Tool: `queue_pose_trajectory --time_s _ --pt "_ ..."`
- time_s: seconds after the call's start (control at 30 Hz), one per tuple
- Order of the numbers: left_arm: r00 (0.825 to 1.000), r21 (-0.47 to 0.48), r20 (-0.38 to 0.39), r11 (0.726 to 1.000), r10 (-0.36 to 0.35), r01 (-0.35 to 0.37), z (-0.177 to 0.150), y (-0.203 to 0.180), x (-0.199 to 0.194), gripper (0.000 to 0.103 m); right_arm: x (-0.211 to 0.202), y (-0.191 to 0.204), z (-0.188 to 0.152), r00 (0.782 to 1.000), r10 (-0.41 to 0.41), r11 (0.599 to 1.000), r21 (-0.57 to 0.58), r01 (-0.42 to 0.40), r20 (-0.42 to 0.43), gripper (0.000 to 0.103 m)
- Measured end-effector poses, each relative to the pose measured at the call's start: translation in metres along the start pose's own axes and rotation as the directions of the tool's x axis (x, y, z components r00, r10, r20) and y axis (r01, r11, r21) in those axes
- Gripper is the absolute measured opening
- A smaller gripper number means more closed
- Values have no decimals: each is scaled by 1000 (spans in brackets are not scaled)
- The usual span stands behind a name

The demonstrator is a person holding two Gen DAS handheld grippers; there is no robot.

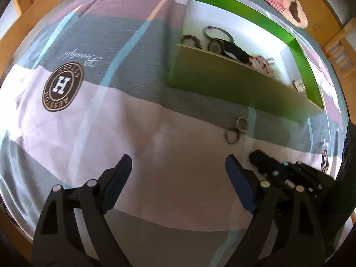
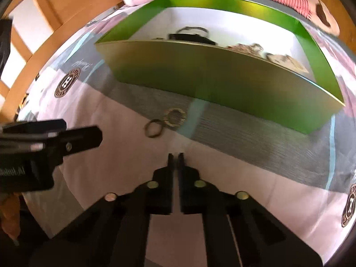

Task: Organize jewelry
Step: 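Move the right tool over the small black ring while the left tool withdraws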

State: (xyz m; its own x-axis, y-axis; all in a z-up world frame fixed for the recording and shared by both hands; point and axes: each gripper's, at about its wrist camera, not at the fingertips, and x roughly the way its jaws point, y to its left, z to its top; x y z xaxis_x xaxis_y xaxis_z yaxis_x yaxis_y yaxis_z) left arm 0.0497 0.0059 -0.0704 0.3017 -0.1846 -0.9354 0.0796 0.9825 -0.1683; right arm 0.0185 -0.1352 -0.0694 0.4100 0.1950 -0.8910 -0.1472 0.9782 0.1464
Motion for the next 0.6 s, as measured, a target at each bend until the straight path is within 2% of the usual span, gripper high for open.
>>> queue_pose_trajectory --time_s 0.23,0.37,0.47,0.53,0.6 --pt "1000 36 -12 999 7 -7 -3 -13 5 88 -17 -24 -11 1000 -24 998 65 23 8 3" --pt "1000 12 -13 1000 11 -10 0 -9 6 89 -25 -33 -11 999 -26 994 104 22 41 3" --pt "1000 -27 -11 999 -18 18 5 1 2 89 -26 -29 -10 998 -32 996 80 27 60 4" --pt "1000 -54 -2 998 -29 28 8 9 -3 90 -26 -21 -11 997 -28 999 48 25 66 8" --pt "999 -87 6 996 -33 33 11 18 -7 91 -23 -8 -12 997 -34 999 -5 34 71 19"
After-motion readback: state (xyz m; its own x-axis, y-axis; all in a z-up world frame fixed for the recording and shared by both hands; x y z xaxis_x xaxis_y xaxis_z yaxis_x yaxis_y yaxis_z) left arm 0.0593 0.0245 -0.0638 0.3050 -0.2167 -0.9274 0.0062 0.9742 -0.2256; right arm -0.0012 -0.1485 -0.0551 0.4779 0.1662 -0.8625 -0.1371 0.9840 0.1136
